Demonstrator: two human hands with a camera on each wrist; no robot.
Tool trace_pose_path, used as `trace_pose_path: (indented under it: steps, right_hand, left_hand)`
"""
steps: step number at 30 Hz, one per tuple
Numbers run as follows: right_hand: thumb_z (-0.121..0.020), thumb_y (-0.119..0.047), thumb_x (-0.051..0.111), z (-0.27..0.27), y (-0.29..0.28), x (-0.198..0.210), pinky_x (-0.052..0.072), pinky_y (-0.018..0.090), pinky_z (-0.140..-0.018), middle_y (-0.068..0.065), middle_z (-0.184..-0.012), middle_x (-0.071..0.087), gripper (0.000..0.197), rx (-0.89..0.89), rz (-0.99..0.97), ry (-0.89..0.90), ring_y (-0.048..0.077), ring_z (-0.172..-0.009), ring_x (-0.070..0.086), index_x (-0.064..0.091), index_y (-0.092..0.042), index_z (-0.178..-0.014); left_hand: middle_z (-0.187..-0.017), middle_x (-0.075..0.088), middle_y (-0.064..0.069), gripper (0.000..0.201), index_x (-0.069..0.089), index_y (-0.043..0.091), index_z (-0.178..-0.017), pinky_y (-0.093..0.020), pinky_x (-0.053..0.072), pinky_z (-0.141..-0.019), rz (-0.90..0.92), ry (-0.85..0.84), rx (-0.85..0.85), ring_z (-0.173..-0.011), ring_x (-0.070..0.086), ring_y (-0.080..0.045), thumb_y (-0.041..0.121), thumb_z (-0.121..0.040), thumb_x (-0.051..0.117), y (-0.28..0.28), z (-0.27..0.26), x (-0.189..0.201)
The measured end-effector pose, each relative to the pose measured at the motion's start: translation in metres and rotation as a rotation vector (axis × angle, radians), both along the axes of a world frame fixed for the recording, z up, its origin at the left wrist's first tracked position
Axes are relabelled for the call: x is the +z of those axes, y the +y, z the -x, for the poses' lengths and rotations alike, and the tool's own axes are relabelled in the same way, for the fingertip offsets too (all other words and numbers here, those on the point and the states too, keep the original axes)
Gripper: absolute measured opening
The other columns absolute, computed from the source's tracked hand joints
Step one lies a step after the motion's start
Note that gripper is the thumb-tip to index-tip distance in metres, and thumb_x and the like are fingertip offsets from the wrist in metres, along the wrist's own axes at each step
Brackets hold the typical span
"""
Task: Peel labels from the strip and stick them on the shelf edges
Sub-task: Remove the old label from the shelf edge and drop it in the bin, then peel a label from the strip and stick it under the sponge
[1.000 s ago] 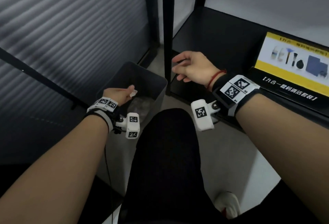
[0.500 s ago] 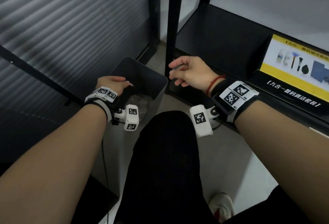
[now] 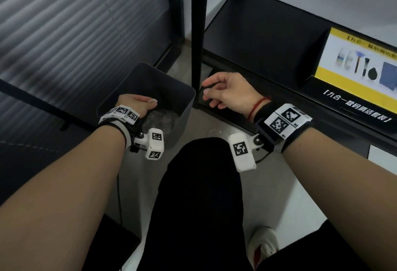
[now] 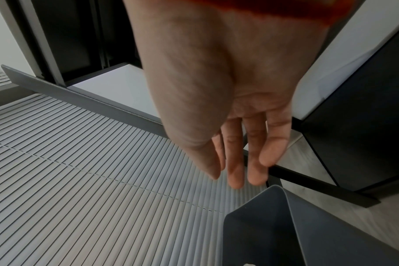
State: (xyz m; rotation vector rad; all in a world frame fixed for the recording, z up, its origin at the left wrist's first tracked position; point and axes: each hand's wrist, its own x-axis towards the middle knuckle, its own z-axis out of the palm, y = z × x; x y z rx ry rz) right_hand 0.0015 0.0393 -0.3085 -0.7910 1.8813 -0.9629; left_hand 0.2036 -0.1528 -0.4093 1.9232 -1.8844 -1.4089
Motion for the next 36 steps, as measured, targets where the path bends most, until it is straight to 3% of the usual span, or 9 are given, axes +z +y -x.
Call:
trace_pose_path:
  steps: [3,5,8,13,15,20,29,33,36]
  right_hand:
    - [-0.095,-0.016,0.066,0.002,0.002,-0.005,0.052,0.021,-0.060,0.004,-0.091,0.076,0.020,-0.016,-0.004,-0.008,0.012,-0.068,0.068,0.065,-0.015,-0.115]
    - [-0.095,-0.015,0.066,0.003,0.003,-0.007,0.052,0.020,-0.059,0.004,-0.091,0.076,0.019,-0.025,-0.007,-0.011,0.012,-0.067,0.067,0.065,-0.016,-0.114]
    - [-0.095,-0.016,0.065,0.002,0.003,-0.009,0.052,0.021,-0.060,0.005,-0.092,0.076,0.018,-0.031,-0.013,-0.015,0.011,-0.068,0.067,0.066,-0.015,-0.113]
    - [-0.095,-0.016,0.066,0.000,0.000,-0.009,0.052,0.019,-0.059,0.005,-0.091,0.076,0.018,-0.026,-0.013,-0.023,0.011,-0.067,0.067,0.066,-0.016,-0.113]
    - [-0.095,-0.016,0.066,0.000,-0.001,-0.009,0.052,0.020,-0.059,0.003,-0.089,0.076,0.018,-0.026,-0.014,-0.024,0.011,-0.067,0.067,0.066,-0.016,-0.113]
    - [-0.095,-0.016,0.066,-0.001,-0.002,-0.011,0.052,0.018,-0.060,0.005,-0.091,0.076,0.019,-0.016,-0.015,-0.023,0.011,-0.069,0.067,0.066,-0.014,-0.114]
    - [-0.095,-0.015,0.066,-0.007,-0.002,-0.015,0.052,0.011,-0.055,0.007,-0.094,0.077,0.020,0.006,-0.009,-0.022,0.009,-0.067,0.067,0.067,-0.011,-0.114]
    - [-0.095,-0.014,0.065,-0.004,0.006,-0.009,0.052,0.014,-0.055,0.007,-0.091,0.076,0.017,0.000,0.000,-0.010,0.009,-0.066,0.066,0.068,-0.010,-0.112]
    - [-0.095,-0.014,0.065,0.006,0.016,0.011,0.051,0.016,-0.057,0.005,-0.089,0.075,0.015,-0.022,0.024,0.011,0.009,-0.066,0.066,0.069,-0.012,-0.109]
  left_hand:
    - [-0.083,0.074,0.003,0.027,0.076,0.028,-0.075,-0.032,0.055,-0.089,-0.058,0.030,0.003,-0.083,0.071,-0.018,0.055,-0.077,0.082,0.002,0.004,0.003]
    - [-0.079,0.072,0.002,0.030,0.073,0.028,-0.068,-0.034,0.055,-0.092,-0.013,0.013,0.006,-0.084,0.070,-0.022,0.054,-0.083,0.076,0.000,0.005,0.001]
    - [-0.087,0.076,0.004,0.015,0.075,0.032,-0.070,-0.032,0.057,-0.095,0.037,0.005,-0.032,-0.092,0.073,-0.019,0.028,-0.082,0.082,-0.001,0.004,-0.005]
    - [-0.103,0.077,0.000,0.026,0.077,0.022,-0.101,-0.026,0.054,-0.094,0.016,0.035,-0.091,-0.102,0.072,-0.015,0.006,-0.082,0.082,-0.003,0.004,-0.009]
    - [-0.102,0.075,0.001,0.025,0.077,0.022,-0.106,-0.025,0.051,-0.092,0.034,0.004,-0.089,-0.098,0.069,-0.014,0.014,-0.083,0.083,-0.003,0.004,-0.010]
    - [-0.088,0.071,0.005,0.022,0.077,0.027,-0.088,-0.028,0.053,-0.083,0.097,-0.082,0.014,-0.089,0.068,-0.015,0.036,-0.073,0.091,-0.002,0.002,-0.006]
    - [-0.089,0.080,-0.005,0.027,0.080,0.028,-0.087,-0.034,0.063,-0.086,-0.062,-0.063,-0.011,-0.082,0.079,-0.020,0.023,-0.064,0.093,-0.001,-0.006,-0.018]
    - [-0.081,0.076,-0.002,0.014,0.076,0.022,-0.091,-0.024,0.056,-0.061,0.011,0.038,0.020,-0.053,0.070,-0.008,0.030,-0.083,0.083,0.007,0.011,-0.001]
    - [-0.065,0.066,0.002,0.024,0.075,0.023,-0.087,-0.032,0.055,-0.065,0.189,0.169,-0.023,-0.057,0.061,-0.017,0.047,-0.087,0.074,0.022,0.047,0.039]
